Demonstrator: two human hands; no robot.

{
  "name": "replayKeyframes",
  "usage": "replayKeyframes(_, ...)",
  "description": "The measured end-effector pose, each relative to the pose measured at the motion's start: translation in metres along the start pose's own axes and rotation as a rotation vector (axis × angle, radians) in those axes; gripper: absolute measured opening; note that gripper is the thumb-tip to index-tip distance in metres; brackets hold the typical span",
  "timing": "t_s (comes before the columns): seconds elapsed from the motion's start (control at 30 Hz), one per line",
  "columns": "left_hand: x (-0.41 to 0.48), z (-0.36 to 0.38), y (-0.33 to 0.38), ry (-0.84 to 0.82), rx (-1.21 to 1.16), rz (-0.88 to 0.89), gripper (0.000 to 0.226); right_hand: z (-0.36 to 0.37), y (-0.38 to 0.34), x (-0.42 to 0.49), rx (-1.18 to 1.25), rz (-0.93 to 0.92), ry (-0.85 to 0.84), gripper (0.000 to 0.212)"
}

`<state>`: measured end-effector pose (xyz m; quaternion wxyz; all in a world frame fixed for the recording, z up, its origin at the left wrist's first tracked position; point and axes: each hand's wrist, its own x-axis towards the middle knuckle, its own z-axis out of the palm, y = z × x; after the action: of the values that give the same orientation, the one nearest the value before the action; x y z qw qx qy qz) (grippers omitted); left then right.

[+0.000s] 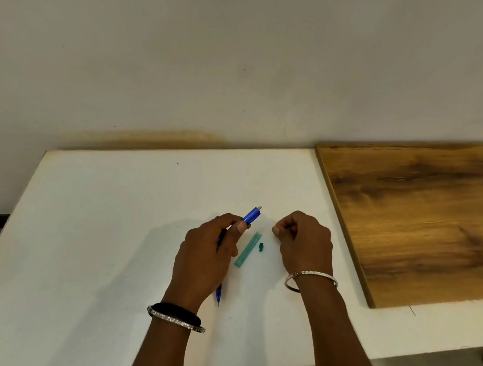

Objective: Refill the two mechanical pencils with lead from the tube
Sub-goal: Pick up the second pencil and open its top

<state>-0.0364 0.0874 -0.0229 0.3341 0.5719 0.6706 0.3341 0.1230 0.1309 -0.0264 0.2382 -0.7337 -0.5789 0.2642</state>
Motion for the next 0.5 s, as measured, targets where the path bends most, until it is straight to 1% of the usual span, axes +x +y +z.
replayKeyframes(0.1, 0.001, 0.002, 0.002, -0.004, 0.000, -0.008, 0.047, 0.000, 0.000, 0.000, -0.086, 0.047, -0.044, 0.014)
replayKeyframes(0.23, 0.001, 0.004, 0.003, -0.015, 0.011, -0.017, 0.049, -0.004, 0.000, -0.001, -0.057, 0.086, -0.030, 0.025)
replayKeyframes(0.3, 0.001, 0.003, 0.004, -0.018, 0.013, -0.016, 0.050, -0.007, -0.003, -0.001, -0.003, 0.067, 0.047, 0.028)
replayKeyframes(0.37, 0.001, 0.003, 0.003, -0.015, 0.005, -0.017, 0.051, -0.010, -0.006, -0.001, 0.097, 0.004, 0.163, 0.022)
replayKeyframes(0.4, 0.001, 0.003, 0.003, -0.016, 0.001, -0.019, 0.051, -0.010, -0.008, 0.000, 0.169, -0.017, 0.181, 0.017)
replayKeyframes(0.43, 0.001, 0.003, 0.003, -0.017, 0.001, -0.020, 0.052, -0.010, -0.010, 0.000, 0.242, -0.026, 0.159, 0.014)
replayKeyframes(0.5, 0.001, 0.004, 0.004, -0.024, 0.010, -0.014, 0.053, -0.008, -0.011, 0.000, 0.359, -0.017, 0.039, 0.015)
